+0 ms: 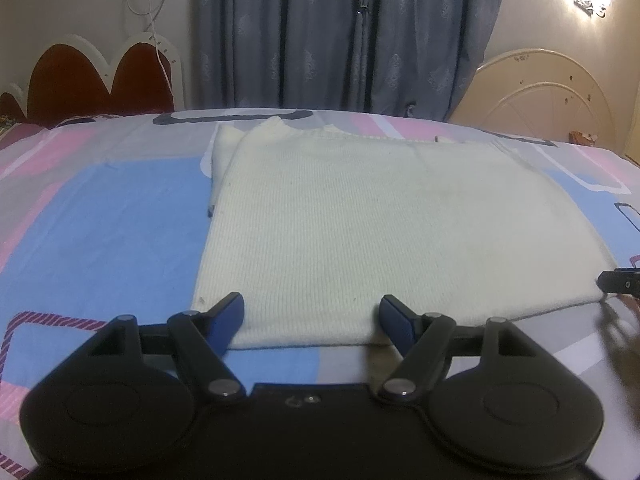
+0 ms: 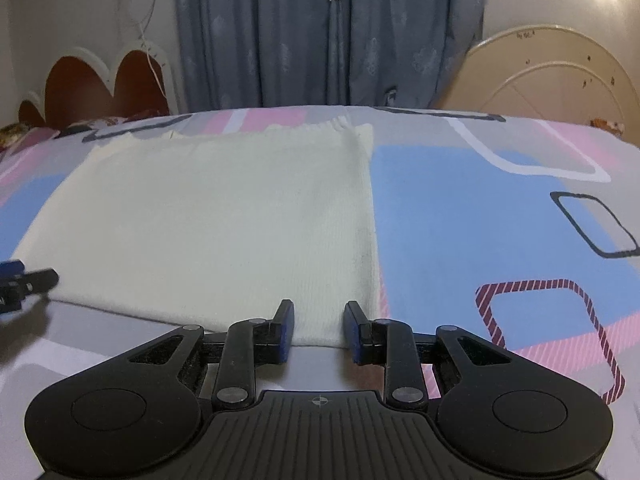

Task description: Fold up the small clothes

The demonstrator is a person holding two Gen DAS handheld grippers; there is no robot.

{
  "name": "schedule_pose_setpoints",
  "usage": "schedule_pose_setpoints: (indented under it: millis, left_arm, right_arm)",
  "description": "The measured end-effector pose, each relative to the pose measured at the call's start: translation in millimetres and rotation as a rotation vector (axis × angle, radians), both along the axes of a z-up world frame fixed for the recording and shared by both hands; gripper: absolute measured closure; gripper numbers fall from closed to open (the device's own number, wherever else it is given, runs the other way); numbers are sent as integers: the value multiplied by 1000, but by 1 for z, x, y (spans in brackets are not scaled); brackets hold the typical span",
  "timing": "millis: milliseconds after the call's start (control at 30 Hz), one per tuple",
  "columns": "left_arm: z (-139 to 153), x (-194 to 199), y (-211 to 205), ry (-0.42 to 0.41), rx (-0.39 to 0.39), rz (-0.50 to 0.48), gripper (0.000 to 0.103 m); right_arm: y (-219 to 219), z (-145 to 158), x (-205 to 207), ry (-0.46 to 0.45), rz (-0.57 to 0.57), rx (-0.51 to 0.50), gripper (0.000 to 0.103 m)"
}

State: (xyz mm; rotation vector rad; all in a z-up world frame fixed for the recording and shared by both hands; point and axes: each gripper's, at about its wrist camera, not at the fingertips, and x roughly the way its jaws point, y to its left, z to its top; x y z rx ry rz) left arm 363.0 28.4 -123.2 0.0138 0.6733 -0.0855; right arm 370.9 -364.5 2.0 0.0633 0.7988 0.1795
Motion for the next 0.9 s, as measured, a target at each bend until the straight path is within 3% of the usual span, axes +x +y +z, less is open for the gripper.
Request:
schedule_pose_setpoints:
  millis: [133,433,567,667,900]
  left_arm:
    - [1,1,2,4,3,-2,28]
    - [8,-3,13,37,2,6,27]
    - [16,-13,14,24,78,47,24]
    - [19,-18,17,33,27,63,25]
    - [19,-19,29,83,-97,131,40]
  right_arm:
    - [2,-3,3,4,34,-43,76]
    - [-3,0,8,31,51,-39,76]
    - [-12,24,-9,-54,8,36,76]
    - [-11,26,-14,-62,17,53,76]
    - [-1,32,-14,-84,54,112,76]
